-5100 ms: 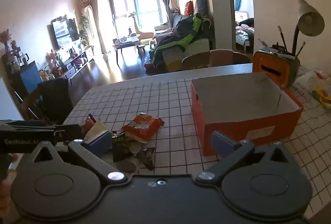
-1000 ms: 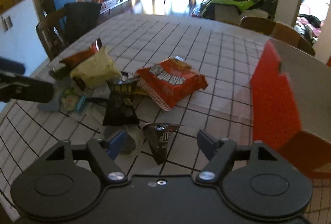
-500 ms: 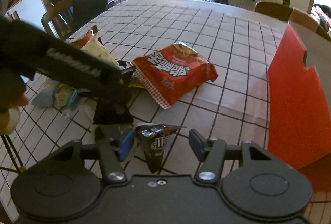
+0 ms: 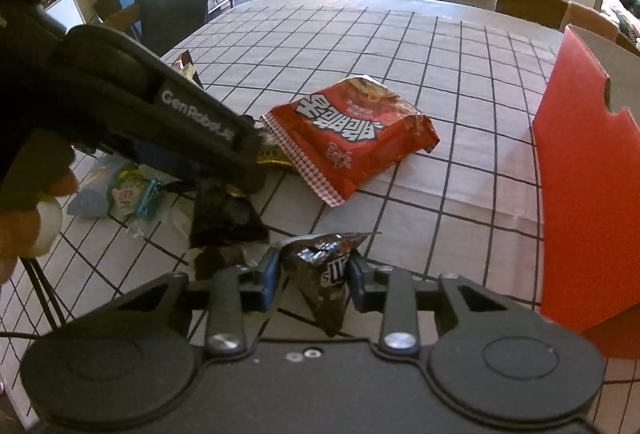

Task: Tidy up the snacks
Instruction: 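Grasp the black snack packet with the left gripper while the right grasps a dark wrapped snack, then carry both snacks into the red box and open both grippers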

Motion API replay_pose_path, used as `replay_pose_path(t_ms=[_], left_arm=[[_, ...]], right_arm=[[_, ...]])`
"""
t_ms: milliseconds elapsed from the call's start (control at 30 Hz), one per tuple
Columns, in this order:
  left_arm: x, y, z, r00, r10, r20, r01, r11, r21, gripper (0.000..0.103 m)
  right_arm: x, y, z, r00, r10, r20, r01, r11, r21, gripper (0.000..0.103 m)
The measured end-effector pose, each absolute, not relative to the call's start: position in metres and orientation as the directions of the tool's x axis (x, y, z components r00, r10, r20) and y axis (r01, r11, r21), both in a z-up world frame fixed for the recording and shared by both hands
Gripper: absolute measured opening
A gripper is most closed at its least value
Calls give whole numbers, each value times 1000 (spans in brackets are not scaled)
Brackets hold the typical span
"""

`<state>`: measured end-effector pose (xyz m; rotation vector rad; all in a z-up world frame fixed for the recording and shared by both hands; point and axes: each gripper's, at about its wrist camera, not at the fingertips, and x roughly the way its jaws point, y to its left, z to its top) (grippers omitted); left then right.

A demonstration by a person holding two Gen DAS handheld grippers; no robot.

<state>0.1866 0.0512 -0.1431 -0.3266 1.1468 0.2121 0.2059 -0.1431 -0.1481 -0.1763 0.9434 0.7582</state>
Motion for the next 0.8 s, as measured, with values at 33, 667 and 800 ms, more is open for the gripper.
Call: replay_pose_path(t_ms=[33,667,800], left_arm=[[185,53,-143,401,-4,-916,-332,931,-149,36],[128,48,-106,472,-74,-879,-266,938,-221,29],[111,42,-86,511,-84,-856,-223,948,-226,30]], right_arm=[[205,-143,-148,359,507,-783,-652,737,178,33],[159,-183,-99,471,485,-737,-557,812,178,32],[148,-194,-77,512,489,-706,-526,828,192,32]])
